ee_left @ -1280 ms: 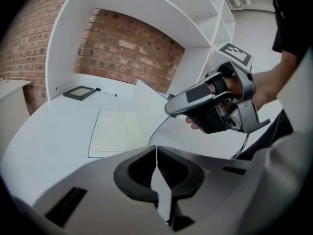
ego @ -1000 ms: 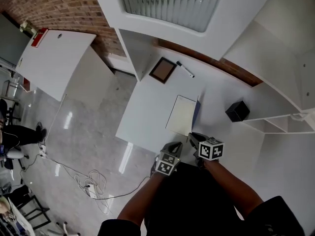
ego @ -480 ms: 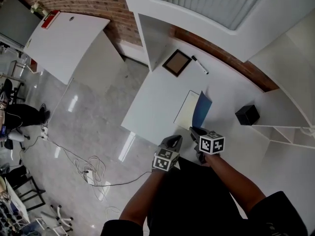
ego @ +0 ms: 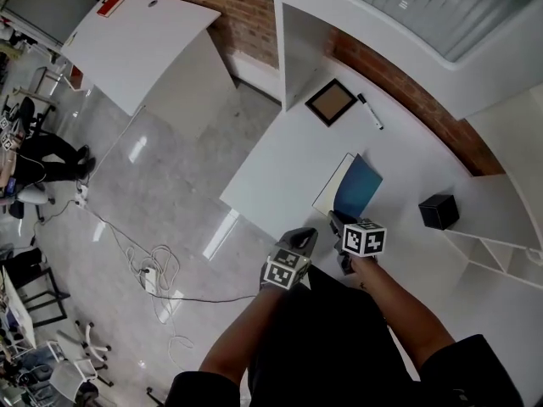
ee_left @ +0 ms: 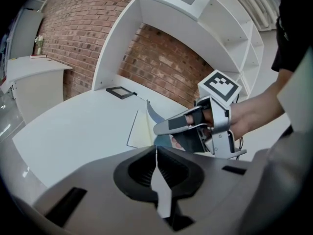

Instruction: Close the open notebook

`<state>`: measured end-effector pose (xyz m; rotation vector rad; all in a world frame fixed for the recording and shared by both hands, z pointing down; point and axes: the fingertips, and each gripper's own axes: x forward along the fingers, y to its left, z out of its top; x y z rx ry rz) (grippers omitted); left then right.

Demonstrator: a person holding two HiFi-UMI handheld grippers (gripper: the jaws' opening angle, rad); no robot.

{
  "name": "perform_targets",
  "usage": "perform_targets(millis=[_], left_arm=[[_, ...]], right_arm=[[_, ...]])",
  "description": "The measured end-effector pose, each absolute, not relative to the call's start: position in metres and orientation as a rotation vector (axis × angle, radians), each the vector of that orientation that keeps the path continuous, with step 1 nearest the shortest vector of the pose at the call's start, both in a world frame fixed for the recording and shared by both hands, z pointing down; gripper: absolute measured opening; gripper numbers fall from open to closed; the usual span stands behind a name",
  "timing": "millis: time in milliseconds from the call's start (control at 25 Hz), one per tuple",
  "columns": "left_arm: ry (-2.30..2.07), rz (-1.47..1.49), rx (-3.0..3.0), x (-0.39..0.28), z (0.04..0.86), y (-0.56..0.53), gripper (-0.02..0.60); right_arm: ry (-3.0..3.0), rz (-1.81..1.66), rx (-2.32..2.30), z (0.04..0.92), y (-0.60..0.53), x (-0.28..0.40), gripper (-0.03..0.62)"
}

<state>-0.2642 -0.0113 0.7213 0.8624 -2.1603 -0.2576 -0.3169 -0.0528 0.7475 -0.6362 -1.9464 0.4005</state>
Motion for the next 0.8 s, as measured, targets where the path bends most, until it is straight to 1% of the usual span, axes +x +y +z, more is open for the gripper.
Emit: perform_targets(millis=[240, 480, 680, 800], left_arm=[[-2.163, -0.317, 0.797, -0.264, 0.725, 0.001, 0.012], [-2.226, -0.236, 0.675, -0.277, 0.725, 0.028, 0.012], [-2.227, -0.223, 0.669, -0.282, 0.722, 0.040, 0.012], [-2.237, -0.223, 0.678, -0.282, 0.717, 0.043, 0.012]], right_arm=[[-1.907, 0.415, -0.632, 0.764, -0.037, -0.324, 0.032], [-1.912, 0.337, -0.626, 0.775, -0.029, -0.330, 0.038], [-1.921, 0.357, -0.615, 0.783, -0.019, -0.332, 0.072], [-1.934, 0.352, -0.622, 0.788, -0.018, -0.331, 0.080]])
